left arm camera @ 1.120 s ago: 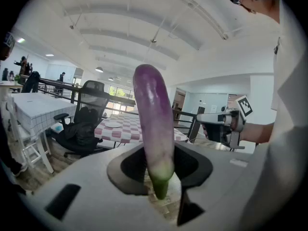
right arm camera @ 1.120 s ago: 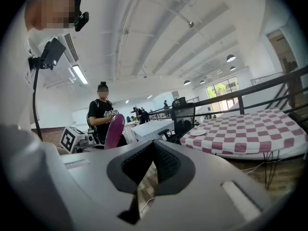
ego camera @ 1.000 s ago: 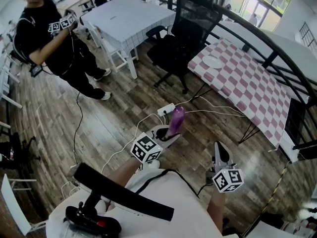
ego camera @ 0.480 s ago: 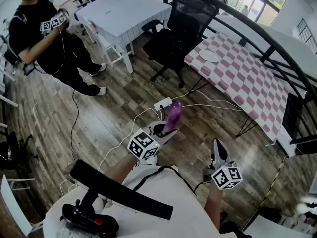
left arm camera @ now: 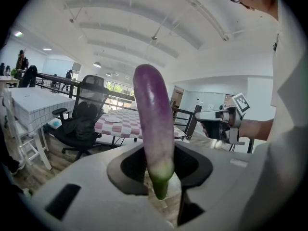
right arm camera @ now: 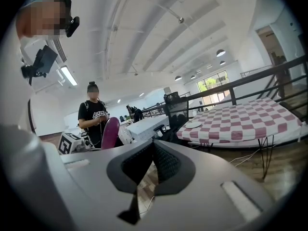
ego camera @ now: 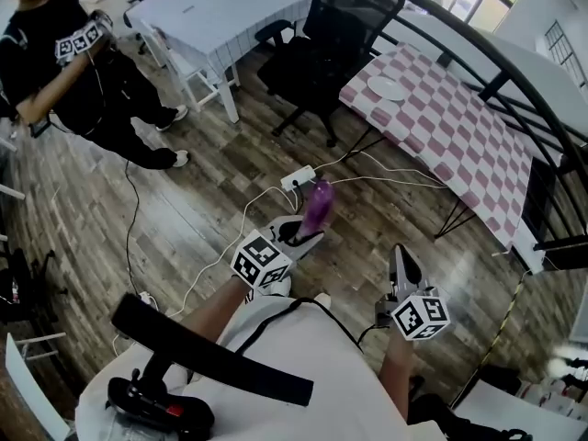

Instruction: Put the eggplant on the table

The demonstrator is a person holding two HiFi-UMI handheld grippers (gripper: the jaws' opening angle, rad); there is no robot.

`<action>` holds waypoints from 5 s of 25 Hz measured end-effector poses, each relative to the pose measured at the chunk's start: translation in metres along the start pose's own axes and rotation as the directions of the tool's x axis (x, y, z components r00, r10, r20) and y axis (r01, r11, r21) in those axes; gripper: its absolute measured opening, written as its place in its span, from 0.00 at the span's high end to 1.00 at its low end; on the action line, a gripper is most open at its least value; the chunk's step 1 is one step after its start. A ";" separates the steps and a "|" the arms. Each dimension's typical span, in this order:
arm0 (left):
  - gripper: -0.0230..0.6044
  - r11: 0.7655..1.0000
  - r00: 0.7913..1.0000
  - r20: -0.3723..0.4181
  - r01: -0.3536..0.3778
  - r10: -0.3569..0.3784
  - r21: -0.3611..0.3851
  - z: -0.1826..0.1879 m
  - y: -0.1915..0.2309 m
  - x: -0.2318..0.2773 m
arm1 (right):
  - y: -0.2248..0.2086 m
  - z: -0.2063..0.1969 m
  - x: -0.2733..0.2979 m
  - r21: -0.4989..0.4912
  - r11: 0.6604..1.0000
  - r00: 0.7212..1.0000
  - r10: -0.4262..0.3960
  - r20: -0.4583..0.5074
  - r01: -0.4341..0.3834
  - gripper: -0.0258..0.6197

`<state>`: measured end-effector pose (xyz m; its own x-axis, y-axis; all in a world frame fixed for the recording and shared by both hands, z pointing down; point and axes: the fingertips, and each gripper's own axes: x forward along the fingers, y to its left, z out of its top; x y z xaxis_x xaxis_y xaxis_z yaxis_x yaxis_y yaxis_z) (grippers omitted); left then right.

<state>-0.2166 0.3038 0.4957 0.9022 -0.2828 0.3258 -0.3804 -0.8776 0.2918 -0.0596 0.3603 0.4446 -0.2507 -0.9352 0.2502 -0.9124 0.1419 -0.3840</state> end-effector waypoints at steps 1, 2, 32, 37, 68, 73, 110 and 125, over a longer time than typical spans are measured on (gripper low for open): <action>0.76 1.000 1.000 0.002 0.001 -0.001 0.002 0.000 0.003 -0.003 | 0.005 -0.001 0.003 -0.004 1.000 1.000 0.002 -0.002 -0.002 0.95; 0.76 1.000 1.000 0.005 0.001 -0.001 0.004 0.000 0.007 -0.007 | 0.009 -0.002 0.006 -0.009 1.000 1.000 0.003 -0.003 -0.003 0.95; 0.76 0.999 0.999 -0.018 0.049 -0.049 0.009 -0.017 0.061 -0.048 | 0.051 -0.023 0.041 -0.036 0.996 0.997 -0.077 -0.020 0.076 0.95; 0.76 0.999 0.998 -0.034 0.049 -0.049 0.007 -0.020 0.061 -0.039 | 0.047 -0.024 0.047 -0.025 0.998 0.998 -0.064 -0.020 0.063 0.95; 0.76 0.999 0.999 -0.042 -0.008 0.009 0.043 0.077 0.101 0.128 | -0.099 0.068 0.141 -0.081 0.996 0.999 0.023 -0.048 -0.027 0.95; 0.76 0.999 0.999 -0.044 -0.020 0.022 0.041 0.087 0.098 0.161 | -0.134 0.085 0.149 -0.094 0.995 0.998 0.041 -0.051 -0.046 0.95; 0.76 0.996 0.993 -0.070 -0.093 0.094 0.010 0.102 0.108 0.279 | -0.257 0.102 0.166 -0.061 0.993 0.989 0.097 -0.109 -0.104 0.95; 0.76 0.999 0.997 -0.077 -0.027 0.029 0.030 0.140 0.167 0.324 | -0.274 0.137 0.236 -0.082 0.993 0.992 0.075 -0.102 -0.083 0.95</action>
<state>0.0408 0.0118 0.5240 0.8725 -0.2774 0.4023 -0.3981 -0.8809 0.2561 0.1752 0.0559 0.4870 -0.3502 -0.8837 0.3104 -0.9117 0.2457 -0.3292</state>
